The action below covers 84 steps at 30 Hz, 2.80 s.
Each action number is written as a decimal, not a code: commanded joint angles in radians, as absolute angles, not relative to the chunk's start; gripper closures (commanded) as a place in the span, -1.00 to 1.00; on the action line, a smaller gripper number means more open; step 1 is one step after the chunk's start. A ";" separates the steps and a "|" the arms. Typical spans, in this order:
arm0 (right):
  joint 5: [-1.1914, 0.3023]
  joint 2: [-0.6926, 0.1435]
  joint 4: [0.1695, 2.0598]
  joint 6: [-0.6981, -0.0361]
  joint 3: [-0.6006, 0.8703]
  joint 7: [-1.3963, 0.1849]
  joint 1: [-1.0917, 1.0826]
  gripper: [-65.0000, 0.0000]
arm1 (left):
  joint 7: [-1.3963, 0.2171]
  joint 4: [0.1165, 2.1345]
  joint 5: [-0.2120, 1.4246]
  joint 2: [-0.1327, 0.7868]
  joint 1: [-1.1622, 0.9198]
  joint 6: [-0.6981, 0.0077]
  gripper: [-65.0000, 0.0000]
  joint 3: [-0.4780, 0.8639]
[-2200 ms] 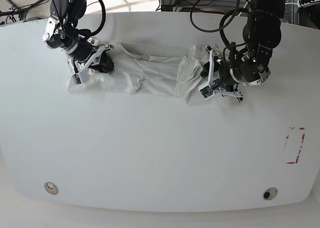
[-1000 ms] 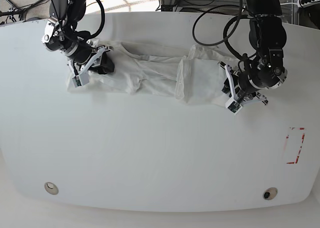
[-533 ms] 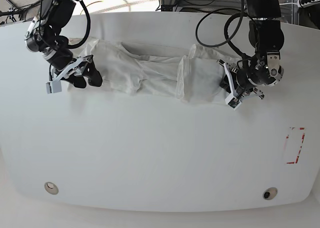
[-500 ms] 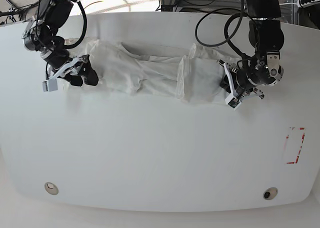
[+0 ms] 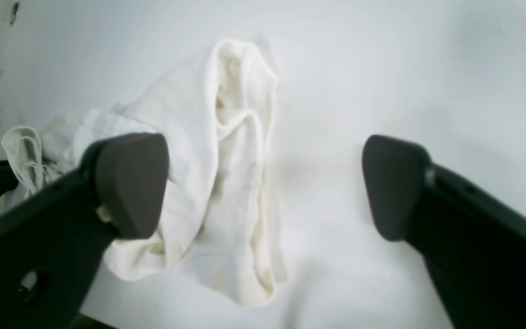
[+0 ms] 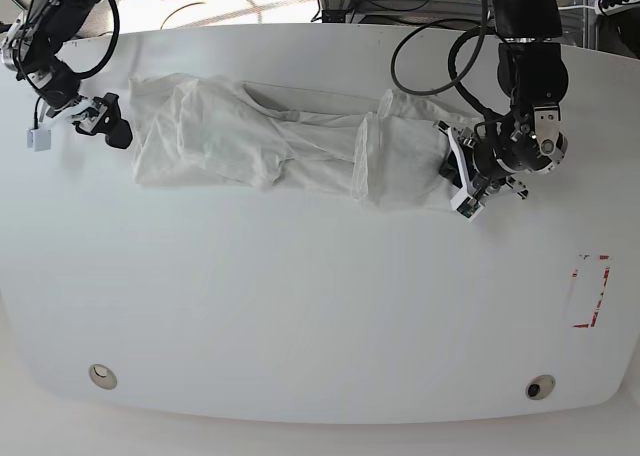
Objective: Fold the T-shirt properly
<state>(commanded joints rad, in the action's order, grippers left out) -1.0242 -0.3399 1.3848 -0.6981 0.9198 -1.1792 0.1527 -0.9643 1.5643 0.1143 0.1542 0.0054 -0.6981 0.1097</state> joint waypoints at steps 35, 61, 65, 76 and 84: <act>-1.023 -0.174 1.543 -0.556 0.688 -1.173 0.154 1.00 | -0.969 1.564 0.113 0.150 0.007 -0.698 0.62 0.105; -1.024 -0.254 1.873 -0.519 0.679 -1.176 0.194 1.00 | -0.990 1.260 0.114 -0.157 0.183 -0.661 0.61 -0.133; -1.024 -0.251 1.914 -0.521 0.619 -1.175 0.173 1.00 | -0.960 1.198 0.120 -0.157 0.208 -0.659 0.61 -0.139; -0.990 -0.134 1.890 -0.579 0.483 -1.173 0.116 1.00 | -0.934 1.193 0.124 -0.157 0.208 -0.659 0.61 -0.213; -0.799 -0.058 1.883 -0.584 0.369 -1.173 0.054 0.98 | -0.920 1.193 0.124 -0.157 0.208 -0.659 0.61 -0.209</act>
